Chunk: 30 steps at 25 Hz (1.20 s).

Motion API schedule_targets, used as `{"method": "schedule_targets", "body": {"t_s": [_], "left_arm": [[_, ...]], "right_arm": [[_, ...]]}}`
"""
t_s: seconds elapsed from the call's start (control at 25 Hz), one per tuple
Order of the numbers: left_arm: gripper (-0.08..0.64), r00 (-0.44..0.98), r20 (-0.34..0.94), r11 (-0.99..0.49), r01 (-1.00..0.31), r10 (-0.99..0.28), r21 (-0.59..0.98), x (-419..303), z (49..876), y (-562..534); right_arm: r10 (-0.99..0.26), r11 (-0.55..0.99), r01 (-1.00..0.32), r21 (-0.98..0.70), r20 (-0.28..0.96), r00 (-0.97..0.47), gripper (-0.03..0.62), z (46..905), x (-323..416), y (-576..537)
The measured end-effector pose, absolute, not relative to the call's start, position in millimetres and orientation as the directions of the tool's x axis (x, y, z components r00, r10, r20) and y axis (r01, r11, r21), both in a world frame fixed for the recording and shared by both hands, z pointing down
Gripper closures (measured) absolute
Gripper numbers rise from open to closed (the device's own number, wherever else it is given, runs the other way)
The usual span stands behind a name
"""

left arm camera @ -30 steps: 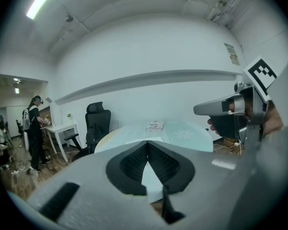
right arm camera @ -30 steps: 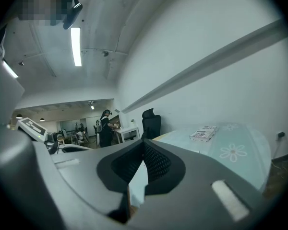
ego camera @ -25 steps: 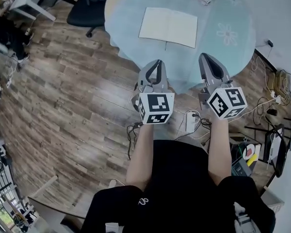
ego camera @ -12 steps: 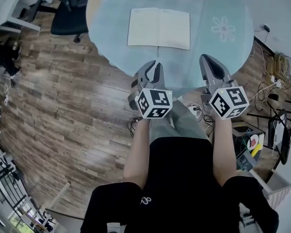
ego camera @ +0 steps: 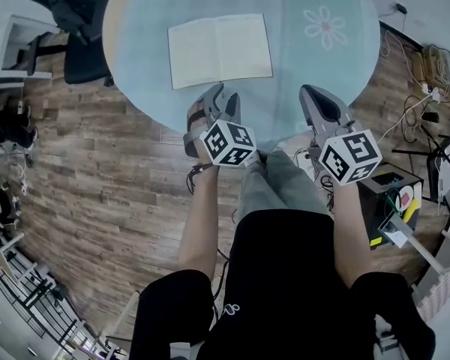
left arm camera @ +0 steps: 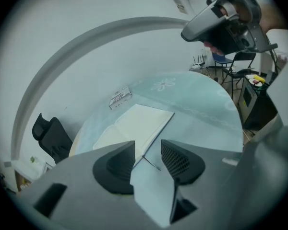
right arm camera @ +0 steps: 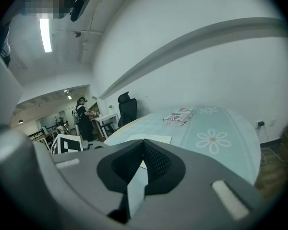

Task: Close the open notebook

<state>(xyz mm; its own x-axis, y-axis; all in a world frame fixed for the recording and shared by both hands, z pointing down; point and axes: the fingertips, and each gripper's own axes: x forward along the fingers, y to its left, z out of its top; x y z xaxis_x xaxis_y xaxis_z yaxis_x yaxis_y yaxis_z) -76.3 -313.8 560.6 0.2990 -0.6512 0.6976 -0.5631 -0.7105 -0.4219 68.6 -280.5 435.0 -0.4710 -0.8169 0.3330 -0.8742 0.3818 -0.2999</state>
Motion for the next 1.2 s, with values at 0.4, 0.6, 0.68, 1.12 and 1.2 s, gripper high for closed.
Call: {"method": "schedule_targets", "body": {"t_s": [0.4, 0.6, 0.68, 1.12, 1.2], "left_arm": [[0.376, 0.223, 0.762, -0.775, -0.374, -0.609, -0.510, -60, 595, -349], [0.374, 0.182, 0.778, -0.792, -0.262, -0.602, -0.552, -56, 609, -355], [0.374, 0.173, 0.780, -0.794, -0.232, -0.601, -0.561, -53, 612, -356], [0.432, 0.094, 0.772, -0.777, -0.111, -0.629, -0.619, -46, 624, -354], [0.486, 0.106, 0.766, -0.772, -0.142, -0.634, -0.619, -46, 626, -350]], "right_arm": [[-0.822, 0.337, -0.885, -0.322, 0.357, -0.443, 0.586, 452, 102, -284], [-0.825, 0.316, -0.891, -0.325, 0.369, -0.427, 0.586, 460, 115, -284], [-0.826, 0.310, -0.894, -0.323, 0.374, -0.421, 0.586, 462, 119, -284], [-0.820, 0.308, -0.896, -0.319, 0.389, -0.420, 0.586, 466, 122, -283], [-0.816, 0.313, -0.895, -0.318, 0.392, -0.425, 0.586, 467, 119, -283]]}}
